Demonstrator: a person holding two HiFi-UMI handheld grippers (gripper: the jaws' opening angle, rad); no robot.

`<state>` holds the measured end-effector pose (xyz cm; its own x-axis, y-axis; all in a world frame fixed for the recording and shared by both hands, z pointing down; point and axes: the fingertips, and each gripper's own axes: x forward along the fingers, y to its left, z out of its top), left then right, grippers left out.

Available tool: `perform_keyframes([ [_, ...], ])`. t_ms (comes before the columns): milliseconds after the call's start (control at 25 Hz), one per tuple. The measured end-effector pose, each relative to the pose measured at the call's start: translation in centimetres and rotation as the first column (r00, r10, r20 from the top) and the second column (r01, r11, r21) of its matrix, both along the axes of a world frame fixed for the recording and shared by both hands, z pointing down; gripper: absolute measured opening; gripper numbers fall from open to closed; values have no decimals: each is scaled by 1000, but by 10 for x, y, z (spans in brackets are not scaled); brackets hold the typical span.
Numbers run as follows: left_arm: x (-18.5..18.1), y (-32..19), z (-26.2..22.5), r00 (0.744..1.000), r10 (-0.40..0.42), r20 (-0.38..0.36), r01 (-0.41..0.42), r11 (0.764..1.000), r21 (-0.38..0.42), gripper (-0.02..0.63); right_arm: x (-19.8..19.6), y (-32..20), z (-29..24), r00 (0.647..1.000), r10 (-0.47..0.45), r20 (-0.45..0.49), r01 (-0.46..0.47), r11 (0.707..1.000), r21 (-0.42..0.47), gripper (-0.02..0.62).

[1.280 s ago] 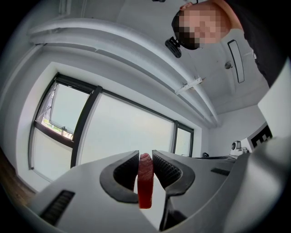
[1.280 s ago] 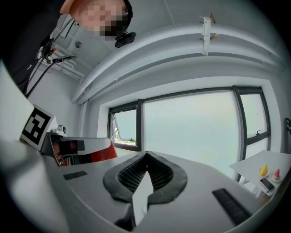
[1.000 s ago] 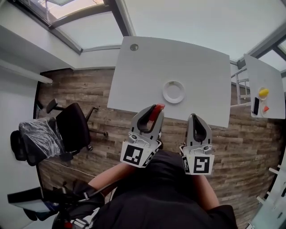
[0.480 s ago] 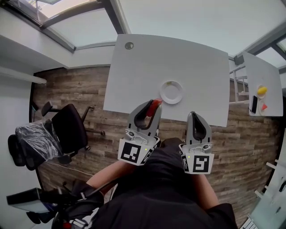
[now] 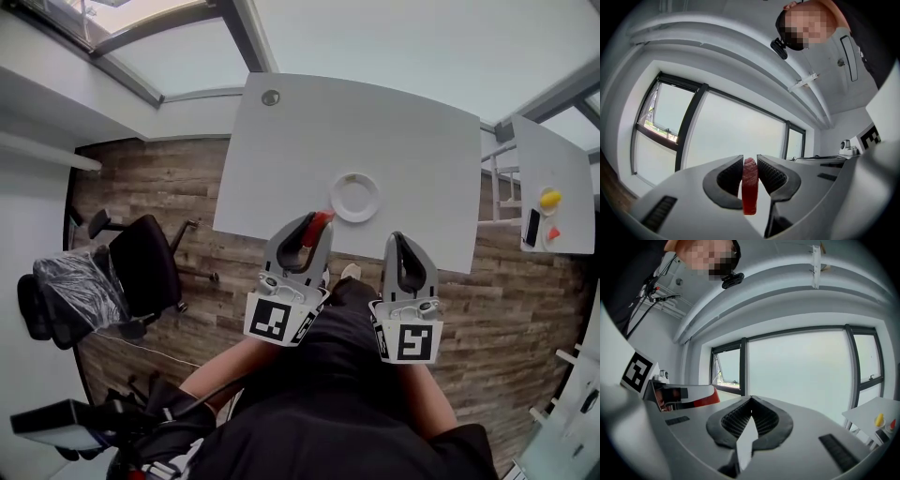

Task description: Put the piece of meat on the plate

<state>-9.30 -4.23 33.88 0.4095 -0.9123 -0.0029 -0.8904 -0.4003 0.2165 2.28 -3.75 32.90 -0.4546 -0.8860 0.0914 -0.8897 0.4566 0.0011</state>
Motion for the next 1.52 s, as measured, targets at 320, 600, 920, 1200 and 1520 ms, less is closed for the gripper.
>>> perform_keyframes([
  [320,25,-15,33,999,-5,33,6,999,-51,97,19,-13,-3,1000,-22,7,22,1000,5,3],
  [600,45,-34,61,998,-1,63,6,997,-81,96,38,-31,3,999,-19,31,19,1000,-1,3],
  [920,43,-54,88,995,-22,101,32,995,-98,96,21,-32,5,993,-109,35,109,994,14,3],
  [1200,47,-63,117,994,-19,110,36,987,-154,95,32,-38,14,993,-114,4,114,993,7,3],
  [1520,63,-73,133,994,2,107,18,982,-186,95,45,-47,23,996,-83,28,84,996,-23,3],
])
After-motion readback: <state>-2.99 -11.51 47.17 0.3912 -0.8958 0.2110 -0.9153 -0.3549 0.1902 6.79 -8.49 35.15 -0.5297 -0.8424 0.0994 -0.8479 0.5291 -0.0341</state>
